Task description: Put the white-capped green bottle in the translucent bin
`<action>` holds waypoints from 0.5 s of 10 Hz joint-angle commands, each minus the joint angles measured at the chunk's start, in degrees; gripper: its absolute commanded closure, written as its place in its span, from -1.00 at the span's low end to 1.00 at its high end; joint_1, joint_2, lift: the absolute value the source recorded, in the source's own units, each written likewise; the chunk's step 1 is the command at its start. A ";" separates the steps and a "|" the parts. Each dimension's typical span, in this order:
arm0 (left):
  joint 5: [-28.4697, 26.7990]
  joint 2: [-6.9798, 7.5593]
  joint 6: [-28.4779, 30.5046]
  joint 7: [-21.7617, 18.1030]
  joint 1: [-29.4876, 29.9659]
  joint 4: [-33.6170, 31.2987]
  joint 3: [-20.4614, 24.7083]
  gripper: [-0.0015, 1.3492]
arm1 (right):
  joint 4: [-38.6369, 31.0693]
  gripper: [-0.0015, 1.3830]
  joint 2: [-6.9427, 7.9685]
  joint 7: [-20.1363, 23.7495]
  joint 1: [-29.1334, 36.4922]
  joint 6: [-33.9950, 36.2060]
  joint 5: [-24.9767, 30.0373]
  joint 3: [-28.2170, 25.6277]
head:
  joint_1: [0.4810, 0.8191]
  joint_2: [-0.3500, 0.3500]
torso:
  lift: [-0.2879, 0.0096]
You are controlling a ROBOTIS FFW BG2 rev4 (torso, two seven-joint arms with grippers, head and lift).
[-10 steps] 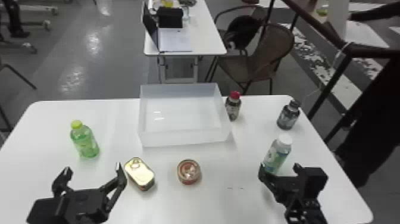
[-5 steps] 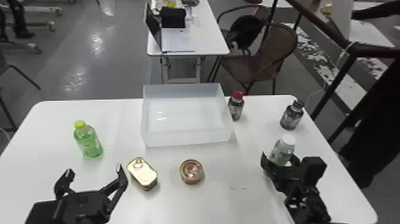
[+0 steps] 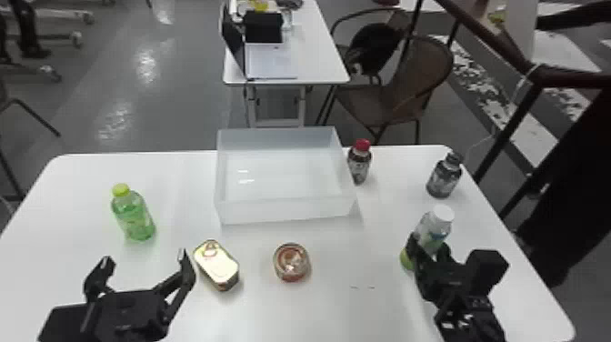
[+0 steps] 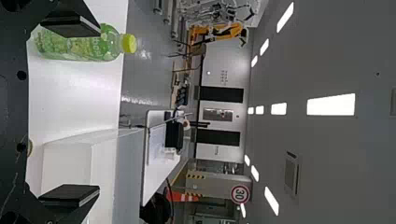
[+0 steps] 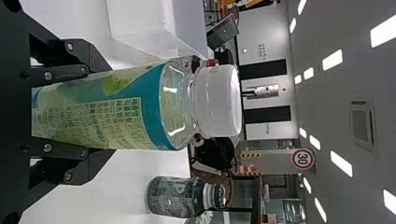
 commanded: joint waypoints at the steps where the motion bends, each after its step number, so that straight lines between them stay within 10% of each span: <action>1: 0.41 0.51 0.27 0.01 -0.34 0.15 -0.40 -0.82 | -6.23 0.63 0.00 0.09 2.43 0.17 -2.42 0.00 | 0.27 -0.25 | 0.63; 5: 0.06 0.25 0.18 -0.08 -1.40 0.76 -0.93 -0.82 | -17.57 0.63 -0.09 4.48 -1.26 -1.67 -11.65 1.93 | 0.27 -0.19 | 0.63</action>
